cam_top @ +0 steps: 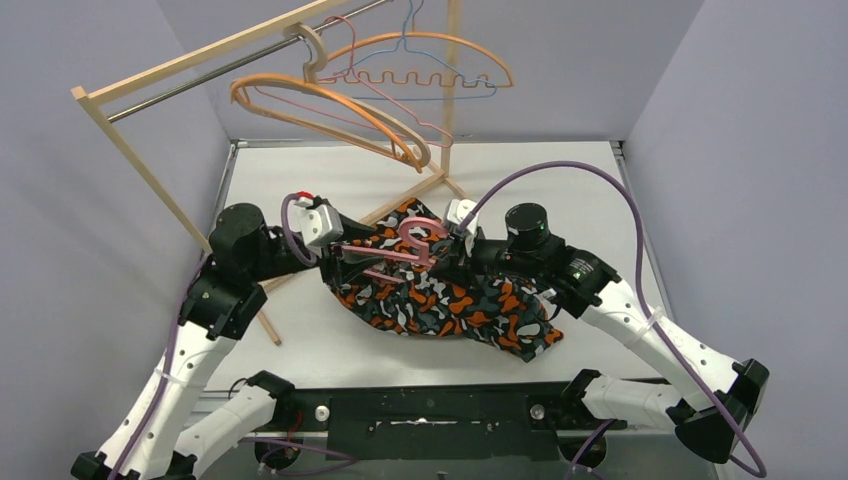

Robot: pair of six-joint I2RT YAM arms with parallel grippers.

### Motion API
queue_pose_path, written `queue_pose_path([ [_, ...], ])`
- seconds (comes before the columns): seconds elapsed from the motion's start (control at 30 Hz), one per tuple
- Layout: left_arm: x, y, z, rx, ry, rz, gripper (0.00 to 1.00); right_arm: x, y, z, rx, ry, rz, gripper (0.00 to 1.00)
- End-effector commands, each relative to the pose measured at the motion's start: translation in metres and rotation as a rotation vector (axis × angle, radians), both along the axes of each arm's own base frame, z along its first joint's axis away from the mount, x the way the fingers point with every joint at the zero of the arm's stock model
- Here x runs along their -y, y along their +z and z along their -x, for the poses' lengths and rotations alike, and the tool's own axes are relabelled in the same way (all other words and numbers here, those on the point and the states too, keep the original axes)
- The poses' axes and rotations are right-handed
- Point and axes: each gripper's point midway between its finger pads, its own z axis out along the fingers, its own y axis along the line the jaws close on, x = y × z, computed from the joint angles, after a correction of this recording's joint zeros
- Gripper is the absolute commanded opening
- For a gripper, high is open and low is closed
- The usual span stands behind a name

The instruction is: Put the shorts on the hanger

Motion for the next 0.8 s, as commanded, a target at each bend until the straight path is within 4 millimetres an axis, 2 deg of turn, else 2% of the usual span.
queue_pose_path([
  [0.0, 0.003, 0.001, 0.014, 0.125, -0.154, -0.117, 0.48, -0.015, 0.042, 0.013, 0.123, 0.133, -0.114, 0.00],
  [0.3, 0.017, -0.015, 0.029, 0.060, -0.327, -0.116, 0.49, -0.017, 0.049, 0.018, 0.159, 0.168, -0.112, 0.00],
  [0.53, 0.026, -0.023, 0.033, -0.001, -0.413, -0.102, 0.45, -0.020, 0.048, 0.019, 0.151, 0.186, -0.109, 0.00],
  [0.67, 0.028, -0.026, 0.027, -0.006, -0.405, -0.112, 0.30, -0.021, 0.048, 0.020, 0.146, 0.198, -0.111, 0.00],
  [0.73, 0.028, -0.028, 0.023, -0.002, -0.386, -0.122, 0.16, -0.020, 0.048, 0.022, 0.135, 0.197, -0.113, 0.00],
  [0.77, 0.026, -0.027, 0.019, 0.011, -0.364, -0.140, 0.06, -0.019, 0.048, 0.023, 0.127, 0.197, -0.108, 0.00],
])
